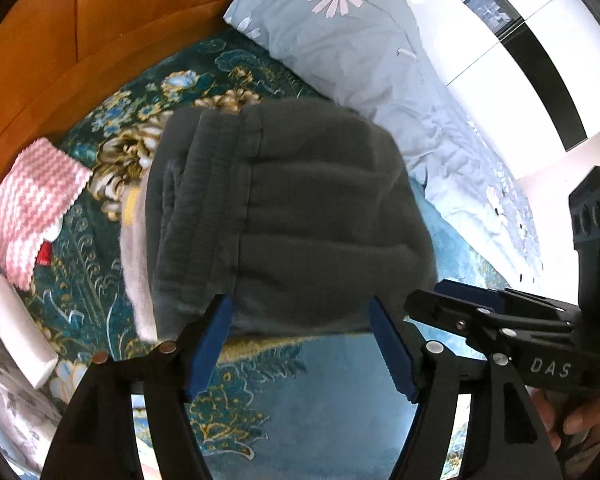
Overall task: Fold clothes
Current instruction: 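Lower the sweatpants onto the mustard knit stack with both grippers, then open both grippers and release the sweatpants on the stack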
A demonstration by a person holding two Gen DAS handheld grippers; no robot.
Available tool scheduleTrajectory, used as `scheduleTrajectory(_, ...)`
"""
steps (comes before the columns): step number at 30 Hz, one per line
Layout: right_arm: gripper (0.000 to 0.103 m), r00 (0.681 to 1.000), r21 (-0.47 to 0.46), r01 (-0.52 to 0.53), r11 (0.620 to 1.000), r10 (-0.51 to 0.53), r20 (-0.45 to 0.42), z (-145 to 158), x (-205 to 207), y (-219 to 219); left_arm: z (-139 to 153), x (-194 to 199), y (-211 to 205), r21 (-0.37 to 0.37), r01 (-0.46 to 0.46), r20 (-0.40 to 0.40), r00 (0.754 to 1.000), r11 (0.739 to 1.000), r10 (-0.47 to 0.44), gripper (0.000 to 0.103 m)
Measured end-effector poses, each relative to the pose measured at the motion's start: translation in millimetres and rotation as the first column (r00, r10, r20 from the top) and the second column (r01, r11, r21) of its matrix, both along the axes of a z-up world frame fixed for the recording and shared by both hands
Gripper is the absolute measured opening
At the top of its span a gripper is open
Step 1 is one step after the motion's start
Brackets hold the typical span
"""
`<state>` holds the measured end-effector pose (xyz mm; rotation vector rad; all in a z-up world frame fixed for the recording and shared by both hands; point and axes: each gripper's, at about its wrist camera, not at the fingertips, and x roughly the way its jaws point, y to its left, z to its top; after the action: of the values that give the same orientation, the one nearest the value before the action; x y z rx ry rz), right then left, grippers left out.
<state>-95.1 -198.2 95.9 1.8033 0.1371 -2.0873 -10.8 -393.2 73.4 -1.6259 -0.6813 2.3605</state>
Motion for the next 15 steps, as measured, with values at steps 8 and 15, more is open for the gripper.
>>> scheduleTrajectory(8,0.071,1.000,0.063,-0.011,0.998,0.010,0.007,-15,20,14,-21,23,14,-0.060,-0.016,0.064,0.998,0.998,0.020,0.072)
scheduleTrajectory(15,0.090,1.000,0.103,-0.020,0.994,0.022,-0.019,-20,32,21,-29,35,25,-0.113,0.005,0.083,0.997,0.994,0.005,0.075)
